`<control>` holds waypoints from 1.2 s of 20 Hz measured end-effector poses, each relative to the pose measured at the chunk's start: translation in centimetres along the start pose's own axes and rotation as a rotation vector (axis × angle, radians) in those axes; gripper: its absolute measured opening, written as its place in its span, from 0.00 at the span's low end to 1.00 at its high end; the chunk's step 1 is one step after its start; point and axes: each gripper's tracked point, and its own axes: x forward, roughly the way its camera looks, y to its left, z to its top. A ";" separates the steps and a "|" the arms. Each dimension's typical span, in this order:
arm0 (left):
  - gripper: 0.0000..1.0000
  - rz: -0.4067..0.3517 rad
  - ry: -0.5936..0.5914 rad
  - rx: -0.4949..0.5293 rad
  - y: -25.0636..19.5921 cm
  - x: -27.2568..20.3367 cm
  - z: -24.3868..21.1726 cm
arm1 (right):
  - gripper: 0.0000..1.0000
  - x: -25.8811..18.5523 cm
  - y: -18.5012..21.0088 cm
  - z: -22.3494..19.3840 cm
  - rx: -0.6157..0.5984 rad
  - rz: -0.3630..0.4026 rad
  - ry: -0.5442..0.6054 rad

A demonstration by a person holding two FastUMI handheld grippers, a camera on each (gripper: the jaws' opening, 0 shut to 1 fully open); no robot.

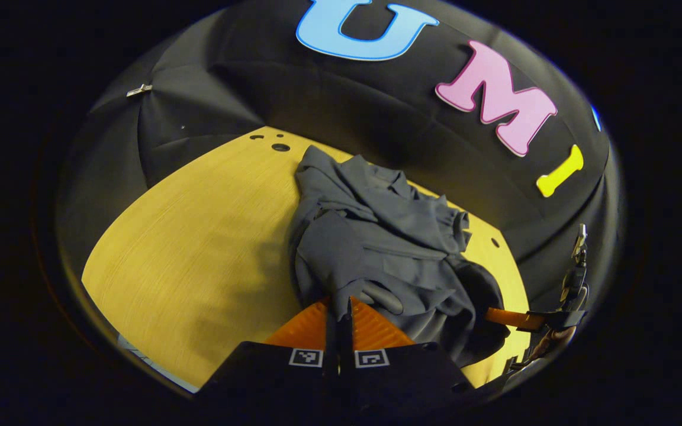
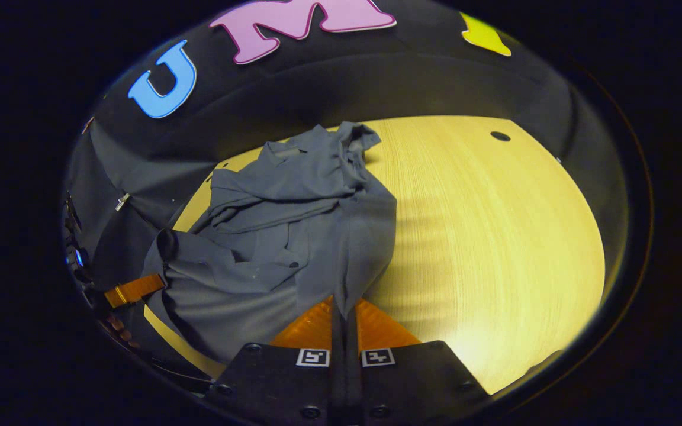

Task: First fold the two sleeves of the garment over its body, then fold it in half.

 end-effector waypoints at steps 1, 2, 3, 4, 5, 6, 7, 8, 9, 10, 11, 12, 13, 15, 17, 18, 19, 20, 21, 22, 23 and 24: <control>0.06 -0.007 -0.005 0.004 -0.2 0.0 0.3 | 0.05 0.0 0.2 0.6 -0.006 0.003 -0.015; 0.06 -0.013 -0.011 0.008 -0.4 -0.1 0.7 | 0.05 0.1 0.3 1.0 -0.005 0.005 -0.017; 0.06 -0.019 -0.017 0.009 -0.6 0.1 1.2 | 0.05 0.1 0.5 1.3 0.002 0.008 -0.022; 0.06 -0.031 -0.023 0.006 -1.1 0.1 1.8 | 0.05 0.3 0.9 2.0 0.014 0.013 -0.032; 0.06 -0.042 -0.027 0.005 -1.5 0.2 2.3 | 0.05 0.5 1.3 2.8 0.018 0.020 -0.040; 0.05 -0.051 -0.036 0.007 -1.9 0.2 3.2 | 0.05 0.8 1.5 3.5 0.014 0.024 -0.052; 0.05 -0.058 -0.049 0.007 -2.2 0.3 4.1 | 0.05 1.0 1.9 4.4 0.006 0.030 -0.064; 0.05 -0.068 -0.062 0.004 -2.6 0.3 5.0 | 0.05 1.2 2.1 5.1 -0.004 0.034 -0.070; 0.05 -0.075 -0.072 0.000 -2.9 0.4 5.7 | 0.05 1.5 2.3 5.9 -0.009 0.037 -0.081; 0.05 -0.081 -0.081 -0.001 -3.1 0.4 6.6 | 0.05 1.6 2.5 6.7 -0.012 0.041 -0.091; 0.05 -0.085 -0.091 0.000 -3.3 0.5 7.3 | 0.05 1.8 2.7 7.5 -0.010 0.045 -0.101; 0.05 -0.087 -0.103 0.001 -3.5 0.7 8.2 | 0.05 2.0 2.9 8.4 -0.005 0.050 -0.114; 0.05 -0.092 -0.119 0.003 -3.7 1.0 9.2 | 0.05 2.2 3.1 9.4 -0.001 0.055 -0.126; 0.05 -0.101 -0.133 0.009 -3.9 1.7 10.8 | 0.05 2.7 3.5 11.8 0.010 0.067 -0.155; 0.05 -0.103 -0.152 0.023 -4.1 2.5 12.5 | 0.05 3.3 3.5 13.9 0.017 0.070 -0.179; 0.05 -0.104 -0.162 0.022 -4.2 3.1 13.6 | 0.05 3.7 3.6 15.0 0.022 0.071 -0.192; 0.02 -0.107 -0.173 0.018 -4.3 3.6 14.5 | 0.05 4.0 3.8 16.2 0.029 0.072 -0.208; 0.05 -0.109 -0.183 0.012 -4.4 4.3 15.5 | 0.05 4.4 3.8 17.5 0.033 0.073 -0.225; 0.05 -0.110 -0.191 0.002 -4.4 5.0 16.4 | 0.05 4.9 3.9 18.7 0.037 0.073 -0.239; 0.05 -0.107 -0.199 -0.013 -4.4 5.9 17.3 | 0.05 5.3 4.0 19.7 0.041 0.071 -0.255; 0.05 -0.104 -0.205 -0.034 -4.3 6.7 18.2 | 0.05 5.9 4.1 20.9 0.042 0.070 -0.270; 0.05 -0.105 -0.214 -0.057 -4.2 7.6 19.0 | 0.05 6.6 4.2 21.9 0.040 0.070 -0.285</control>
